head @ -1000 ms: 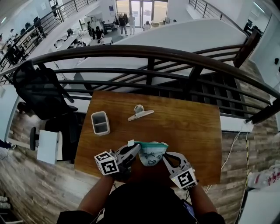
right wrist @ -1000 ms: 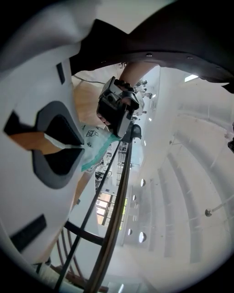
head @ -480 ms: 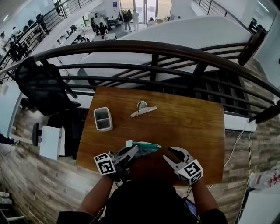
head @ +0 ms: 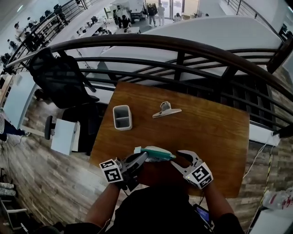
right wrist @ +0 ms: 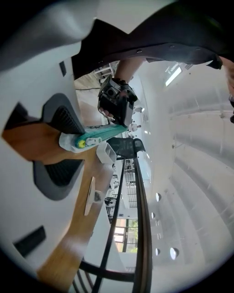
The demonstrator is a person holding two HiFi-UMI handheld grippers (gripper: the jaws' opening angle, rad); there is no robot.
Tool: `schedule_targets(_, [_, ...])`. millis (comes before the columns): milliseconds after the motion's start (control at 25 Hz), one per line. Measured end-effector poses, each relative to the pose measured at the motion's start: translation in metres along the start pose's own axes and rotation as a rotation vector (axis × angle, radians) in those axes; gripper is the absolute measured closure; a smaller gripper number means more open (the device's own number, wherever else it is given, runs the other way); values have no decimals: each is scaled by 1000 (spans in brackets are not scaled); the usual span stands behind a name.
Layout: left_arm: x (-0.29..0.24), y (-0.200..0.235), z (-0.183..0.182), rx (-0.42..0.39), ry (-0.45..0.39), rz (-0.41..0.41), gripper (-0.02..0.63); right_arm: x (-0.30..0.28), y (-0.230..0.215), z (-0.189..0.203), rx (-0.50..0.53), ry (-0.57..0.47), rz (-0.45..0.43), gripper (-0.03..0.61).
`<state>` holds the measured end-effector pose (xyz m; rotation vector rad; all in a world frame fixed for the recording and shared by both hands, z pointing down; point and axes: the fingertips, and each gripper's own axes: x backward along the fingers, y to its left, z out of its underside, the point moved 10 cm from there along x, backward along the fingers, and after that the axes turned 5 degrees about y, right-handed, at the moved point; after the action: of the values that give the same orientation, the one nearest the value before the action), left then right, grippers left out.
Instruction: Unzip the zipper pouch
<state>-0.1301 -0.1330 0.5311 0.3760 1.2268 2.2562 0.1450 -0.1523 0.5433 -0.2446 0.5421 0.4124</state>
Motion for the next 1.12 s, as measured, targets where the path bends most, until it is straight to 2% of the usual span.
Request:
schedule_targets(200, [25, -1, 4, 5, -51, -67, 600, -19, 6, -11, 69, 16, -85, 415])
schedule_targets(360, [40, 1, 4, 17, -92, -94, 600, -29, 14, -20, 103, 18, -120, 489])
schedule_targets(480, [46, 5, 2, 18, -106, -98, 600, -30, 17, -26, 133, 12, -113, 512])
schedule_targets(760, [32, 10, -6, 1, -72, -65, 600, -5, 26, -39, 189, -18, -7, 522])
schedule_targets(1120, [-21, 15, -3, -30, 71, 32, 600, 32, 27, -15, 162, 25, 161, 523])
